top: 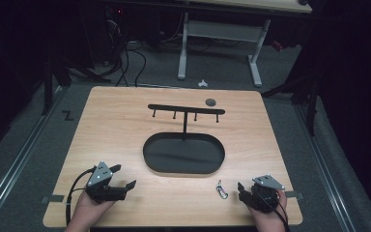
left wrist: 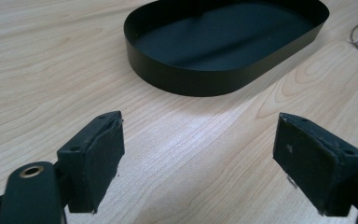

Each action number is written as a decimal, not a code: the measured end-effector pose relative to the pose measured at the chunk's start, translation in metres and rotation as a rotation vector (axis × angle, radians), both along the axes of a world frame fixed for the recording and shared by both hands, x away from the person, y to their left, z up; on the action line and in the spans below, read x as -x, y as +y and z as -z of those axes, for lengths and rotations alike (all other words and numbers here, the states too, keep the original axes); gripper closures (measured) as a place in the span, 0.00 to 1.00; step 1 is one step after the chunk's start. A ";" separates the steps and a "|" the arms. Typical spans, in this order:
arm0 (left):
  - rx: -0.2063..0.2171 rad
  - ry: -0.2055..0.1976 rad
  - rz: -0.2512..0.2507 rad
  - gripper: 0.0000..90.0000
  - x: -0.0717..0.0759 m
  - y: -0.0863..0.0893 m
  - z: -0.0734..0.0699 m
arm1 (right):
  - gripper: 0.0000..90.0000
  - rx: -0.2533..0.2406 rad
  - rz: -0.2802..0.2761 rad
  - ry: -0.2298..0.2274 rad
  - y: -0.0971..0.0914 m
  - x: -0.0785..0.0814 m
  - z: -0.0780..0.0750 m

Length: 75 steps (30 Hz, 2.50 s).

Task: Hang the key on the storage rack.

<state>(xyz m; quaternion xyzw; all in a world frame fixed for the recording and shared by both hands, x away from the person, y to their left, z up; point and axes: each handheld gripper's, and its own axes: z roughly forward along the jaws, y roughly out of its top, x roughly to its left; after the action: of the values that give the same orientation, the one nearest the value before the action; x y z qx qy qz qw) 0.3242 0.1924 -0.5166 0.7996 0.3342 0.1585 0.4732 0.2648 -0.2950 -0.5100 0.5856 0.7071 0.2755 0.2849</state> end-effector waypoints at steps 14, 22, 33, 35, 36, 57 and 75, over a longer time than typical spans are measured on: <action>-0.002 0.007 0.005 0.19 -0.001 -0.001 0.001 | 0.33 0.006 -0.035 0.024 0.003 -0.004 0.003; 0.012 0.001 0.001 0.17 -0.001 0.000 0.000 | 0.29 0.022 -0.048 0.030 0.009 -0.004 0.002; 0.022 0.003 0.005 0.17 0.001 0.001 0.000 | 0.24 -0.015 -0.047 0.057 0.014 -0.006 -0.001; 0.024 0.005 0.002 0.17 0.001 0.002 0.000 | 0.24 -0.017 -0.042 0.070 0.014 -0.009 -0.003; 0.024 0.003 -0.002 0.17 0.001 0.002 0.000 | 0.24 -0.014 -0.042 0.074 0.014 -0.009 -0.003; 0.017 -0.002 0.017 0.17 0.001 -0.002 0.000 | 0.33 0.088 -0.130 0.258 0.011 -0.021 -0.021; 0.011 0.008 0.037 0.17 0.000 -0.005 0.001 | 0.40 0.157 -0.220 0.382 0.026 -0.027 -0.030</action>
<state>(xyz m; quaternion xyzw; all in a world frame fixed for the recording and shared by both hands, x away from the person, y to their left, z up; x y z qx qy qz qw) 0.3237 0.1872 -0.5181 0.8036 0.3222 0.1446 0.4790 0.2920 -0.2685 -0.4800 0.5227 0.8269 0.1334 0.1589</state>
